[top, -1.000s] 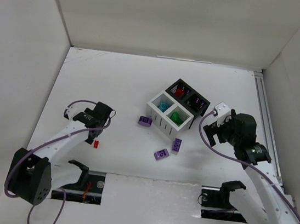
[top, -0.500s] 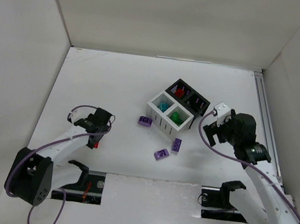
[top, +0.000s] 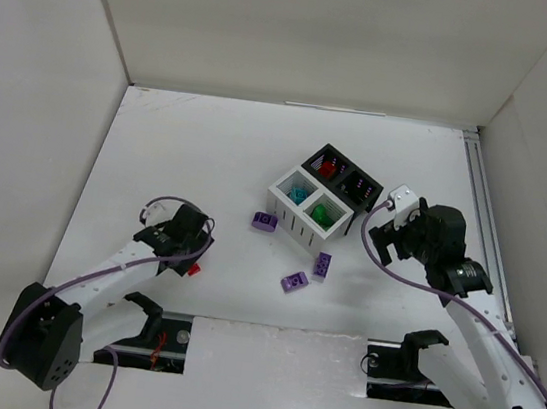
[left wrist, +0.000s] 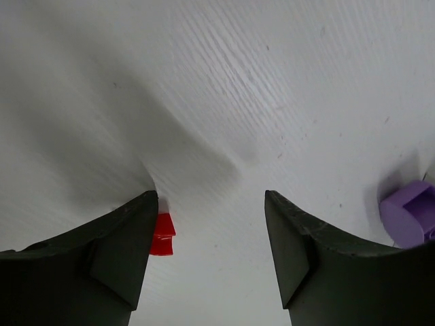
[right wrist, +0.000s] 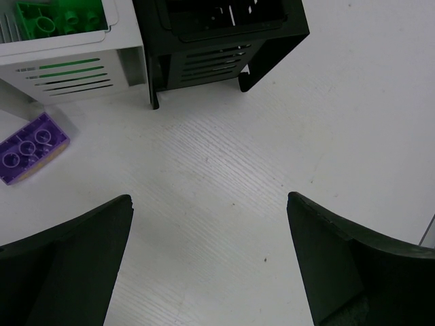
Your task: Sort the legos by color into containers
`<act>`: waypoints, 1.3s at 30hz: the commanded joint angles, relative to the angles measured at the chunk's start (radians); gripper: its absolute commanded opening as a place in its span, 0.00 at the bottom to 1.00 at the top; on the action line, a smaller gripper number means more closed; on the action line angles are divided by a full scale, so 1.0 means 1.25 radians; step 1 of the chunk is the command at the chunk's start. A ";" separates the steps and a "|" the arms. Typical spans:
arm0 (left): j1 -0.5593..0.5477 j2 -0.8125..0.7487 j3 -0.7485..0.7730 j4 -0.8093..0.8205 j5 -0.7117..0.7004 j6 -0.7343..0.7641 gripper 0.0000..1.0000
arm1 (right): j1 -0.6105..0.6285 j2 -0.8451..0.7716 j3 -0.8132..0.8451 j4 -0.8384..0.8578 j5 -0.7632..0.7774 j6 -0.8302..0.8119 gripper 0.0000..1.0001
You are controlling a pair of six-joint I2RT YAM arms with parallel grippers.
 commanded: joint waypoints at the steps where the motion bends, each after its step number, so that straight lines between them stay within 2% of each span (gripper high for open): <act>1: -0.037 -0.014 -0.025 -0.039 0.091 0.018 0.60 | 0.007 0.003 0.012 0.041 -0.019 0.004 1.00; 10: -0.077 0.058 0.010 -0.086 0.167 -0.015 0.60 | 0.007 -0.011 0.012 0.041 -0.012 0.004 1.00; 16: -0.160 0.122 0.050 -0.146 0.167 -0.060 0.60 | 0.007 -0.011 0.012 0.041 -0.012 0.004 1.00; 26: -0.288 0.138 0.126 -0.267 0.114 -0.186 0.60 | 0.007 -0.019 0.005 0.041 -0.019 0.004 1.00; 28: -0.325 0.146 0.154 -0.293 0.090 -0.248 0.65 | 0.007 -0.019 0.005 0.041 -0.019 0.004 1.00; 31: -0.325 0.161 0.200 -0.320 0.010 -0.280 0.70 | 0.007 -0.019 -0.003 0.048 -0.028 0.004 1.00; 33: -0.325 0.179 0.251 -0.343 -0.024 -0.289 0.70 | 0.007 -0.019 -0.003 0.056 -0.035 0.004 1.00; 36: -0.325 0.200 0.271 -0.385 -0.035 -0.279 0.71 | 0.007 -0.011 -0.003 0.048 -0.028 0.004 1.00; 39: -0.332 0.211 0.255 -0.428 0.004 -0.269 0.71 | 0.007 -0.019 -0.003 0.048 -0.028 0.004 1.00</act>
